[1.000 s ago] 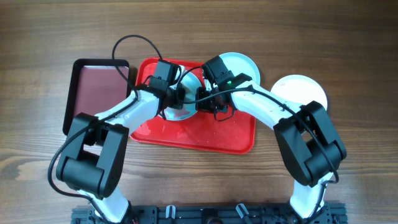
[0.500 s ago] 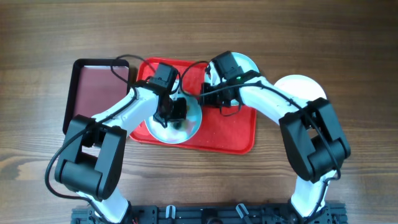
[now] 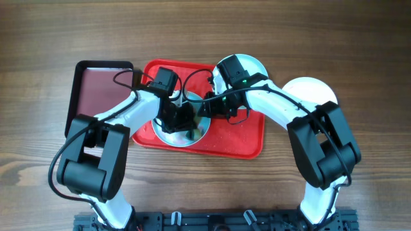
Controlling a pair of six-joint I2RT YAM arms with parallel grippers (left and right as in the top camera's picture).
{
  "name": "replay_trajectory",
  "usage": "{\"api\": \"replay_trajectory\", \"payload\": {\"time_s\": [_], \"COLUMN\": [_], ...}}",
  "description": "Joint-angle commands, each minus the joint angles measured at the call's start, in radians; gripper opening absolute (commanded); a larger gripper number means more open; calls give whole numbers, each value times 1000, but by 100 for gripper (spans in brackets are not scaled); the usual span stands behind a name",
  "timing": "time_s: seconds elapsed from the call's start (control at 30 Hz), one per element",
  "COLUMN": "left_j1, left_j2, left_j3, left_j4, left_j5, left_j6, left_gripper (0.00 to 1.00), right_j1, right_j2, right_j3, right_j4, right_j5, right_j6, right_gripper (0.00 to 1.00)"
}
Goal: Clean dirty plates on tray and stack at the side
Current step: 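Scrub the blue plate with the sponge while right gripper holds rim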
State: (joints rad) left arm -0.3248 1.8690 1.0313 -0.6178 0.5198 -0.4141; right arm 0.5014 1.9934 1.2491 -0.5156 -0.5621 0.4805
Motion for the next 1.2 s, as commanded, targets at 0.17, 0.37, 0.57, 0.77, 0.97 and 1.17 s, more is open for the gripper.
{"api": "replay_trajectory", "payload": {"time_s": [0.17, 0.37, 0.57, 0.77, 0.97, 1.17], "left_j1": [16, 16, 16, 16, 15, 3], "left_j2": [51, 51, 51, 51, 51, 51], "left_j3": [-32, -32, -32, -32, -32, -32], "left_j4": [16, 20, 21, 36, 95, 258], "left_j5": [-145, -166, -166, -166, -166, -166], "left_j6": [-49, -66, -66, -66, -64, 28], "left_gripper": [4, 4, 4, 4, 4, 4], "right_j1": [-24, -22, 30, 53, 56, 56], "right_j2": [-75, -86, -4, 31, 56, 56], "right_j3": [36, 17, 16, 16, 16, 16], "right_j4": [-16, -88, -53, -43, -30, -32], "right_j5": [154, 300, 247, 266, 246, 235], "right_j6": [-6, 21, 73, 133, 159, 150], "right_gripper": [40, 41, 39, 18, 4, 4]}}
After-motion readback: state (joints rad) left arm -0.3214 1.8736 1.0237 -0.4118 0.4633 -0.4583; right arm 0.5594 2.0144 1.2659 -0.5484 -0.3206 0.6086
